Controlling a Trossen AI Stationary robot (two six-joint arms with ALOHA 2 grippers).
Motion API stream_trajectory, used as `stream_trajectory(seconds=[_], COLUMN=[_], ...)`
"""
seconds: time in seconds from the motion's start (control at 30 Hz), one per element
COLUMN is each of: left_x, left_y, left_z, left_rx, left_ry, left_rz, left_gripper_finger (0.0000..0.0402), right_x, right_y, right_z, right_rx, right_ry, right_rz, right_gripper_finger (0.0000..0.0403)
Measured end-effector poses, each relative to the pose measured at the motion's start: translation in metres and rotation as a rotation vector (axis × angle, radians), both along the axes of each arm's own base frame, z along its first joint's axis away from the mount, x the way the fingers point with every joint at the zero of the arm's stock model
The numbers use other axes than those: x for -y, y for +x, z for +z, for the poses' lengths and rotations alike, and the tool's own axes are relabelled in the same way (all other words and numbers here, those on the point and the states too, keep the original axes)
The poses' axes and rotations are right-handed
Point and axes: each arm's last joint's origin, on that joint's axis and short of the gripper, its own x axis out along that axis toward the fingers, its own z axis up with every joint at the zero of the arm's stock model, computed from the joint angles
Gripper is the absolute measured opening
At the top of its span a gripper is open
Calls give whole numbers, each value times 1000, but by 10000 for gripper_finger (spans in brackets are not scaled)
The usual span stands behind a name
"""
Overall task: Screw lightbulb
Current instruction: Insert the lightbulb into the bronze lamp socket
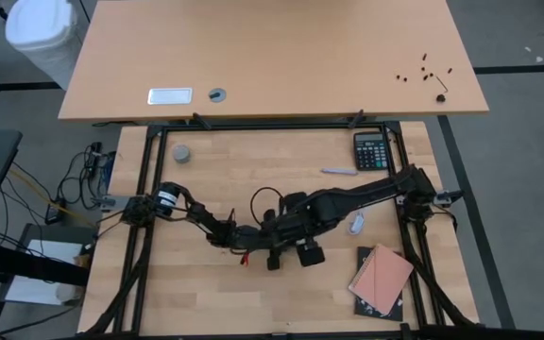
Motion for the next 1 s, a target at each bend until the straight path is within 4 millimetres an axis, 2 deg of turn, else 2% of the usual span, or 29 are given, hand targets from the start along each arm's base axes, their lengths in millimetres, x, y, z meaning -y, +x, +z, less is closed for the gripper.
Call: stream_trajectory(seconds=[0.2,0.43,0.57,0.7,0.8,1.0], left_x=[0,0,0,0,0,-2], left_y=[0,0,0,0,0,0], left_z=[0,0,-1,-1,-1,-1], left_rx=[-4,-7,-7,-8,-8,-8], left_ry=[1,2,2,1,0,-13], left_rz=[1,1,1,1,2,9], left_gripper_finger=[193,193,193,193,193,193], right_x=[-2,-13,-17,-13,-1,22], right_y=[-15,-35,-53,-71,-83,-99], right_z=[2,26,31,23,15,-21], right_rx=[-102,25,149,275,361,366], right_ry=[-53,-116,-137,-130,-100,-10], right_rz=[-32,-70,-85,-92,-122,-199], right_gripper_finger=[308,308,308,308,307,307])
